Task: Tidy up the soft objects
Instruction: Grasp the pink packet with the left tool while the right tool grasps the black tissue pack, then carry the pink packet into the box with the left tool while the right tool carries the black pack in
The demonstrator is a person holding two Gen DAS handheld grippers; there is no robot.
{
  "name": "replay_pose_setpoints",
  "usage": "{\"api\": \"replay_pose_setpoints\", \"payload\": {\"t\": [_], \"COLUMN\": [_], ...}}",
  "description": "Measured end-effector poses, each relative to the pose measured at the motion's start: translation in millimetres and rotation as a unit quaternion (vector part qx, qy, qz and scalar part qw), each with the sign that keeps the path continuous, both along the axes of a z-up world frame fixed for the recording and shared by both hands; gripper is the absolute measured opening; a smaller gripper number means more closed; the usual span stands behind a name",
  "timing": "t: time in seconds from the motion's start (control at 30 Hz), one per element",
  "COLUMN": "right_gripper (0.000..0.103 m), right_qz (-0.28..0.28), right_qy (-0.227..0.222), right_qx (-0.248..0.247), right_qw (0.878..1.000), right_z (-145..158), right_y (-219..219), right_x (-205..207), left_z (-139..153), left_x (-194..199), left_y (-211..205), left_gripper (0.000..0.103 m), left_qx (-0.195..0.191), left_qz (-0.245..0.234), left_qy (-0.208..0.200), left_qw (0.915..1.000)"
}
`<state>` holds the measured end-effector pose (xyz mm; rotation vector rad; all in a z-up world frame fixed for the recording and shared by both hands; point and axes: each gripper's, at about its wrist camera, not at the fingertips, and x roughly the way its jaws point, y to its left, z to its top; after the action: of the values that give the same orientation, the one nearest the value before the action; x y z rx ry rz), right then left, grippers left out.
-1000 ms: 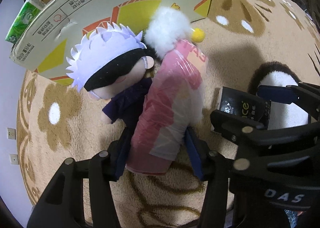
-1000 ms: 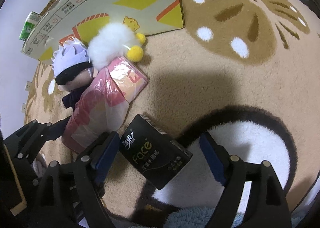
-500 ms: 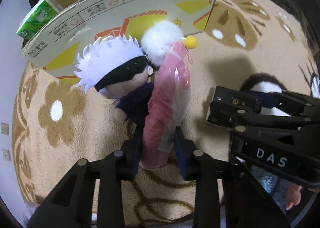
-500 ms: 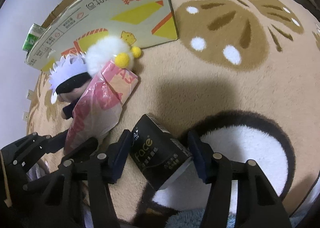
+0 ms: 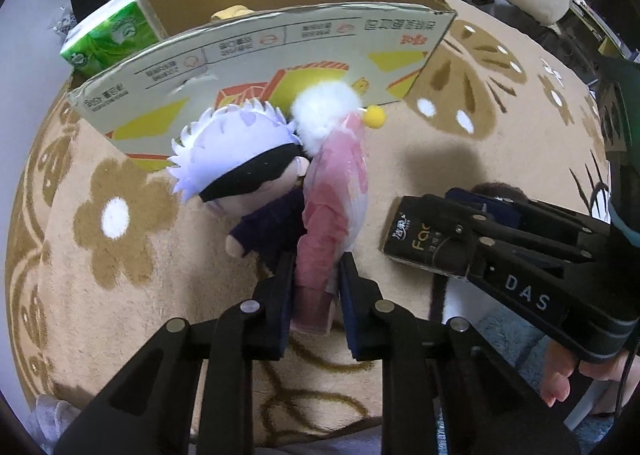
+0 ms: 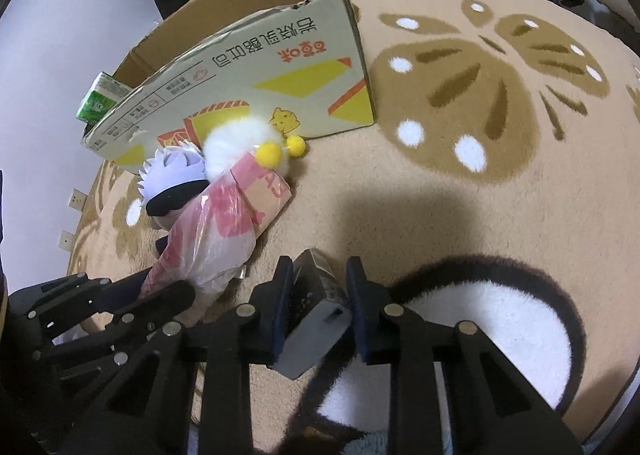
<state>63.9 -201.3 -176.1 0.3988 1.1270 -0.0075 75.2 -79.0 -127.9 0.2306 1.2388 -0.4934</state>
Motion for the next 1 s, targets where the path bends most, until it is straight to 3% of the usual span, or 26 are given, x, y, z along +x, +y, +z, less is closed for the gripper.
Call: {"api": "replay_pose_setpoints", "payload": {"t": [0.37,0.6,1.0], "right_gripper": [0.025,0.025,0.024], "right_qz": [0.003,0.009,0.016], "right_qy": [-0.022,-0.051,-0.139], "right_qx": [-0.004,-0.010,-0.015], "right_qw": [1.000,0.999,0.990], "right_z": [6,17,60], "right_y": [5,5,13], "right_x": [-2,-3,-11], "left_z": [-1,22,63], "left_x": [2,-1,-8], "left_y": [9,14,20], "left_gripper": [0.016,0.015,0.014], "left_qx": [-0.020,-0.032,-0.013], "left_qz": [0.005,0.011,0.022], "left_qy": [0.016,-0.023,-0.102], "left_qw": [0.9997,0.9992,0.9944]}}
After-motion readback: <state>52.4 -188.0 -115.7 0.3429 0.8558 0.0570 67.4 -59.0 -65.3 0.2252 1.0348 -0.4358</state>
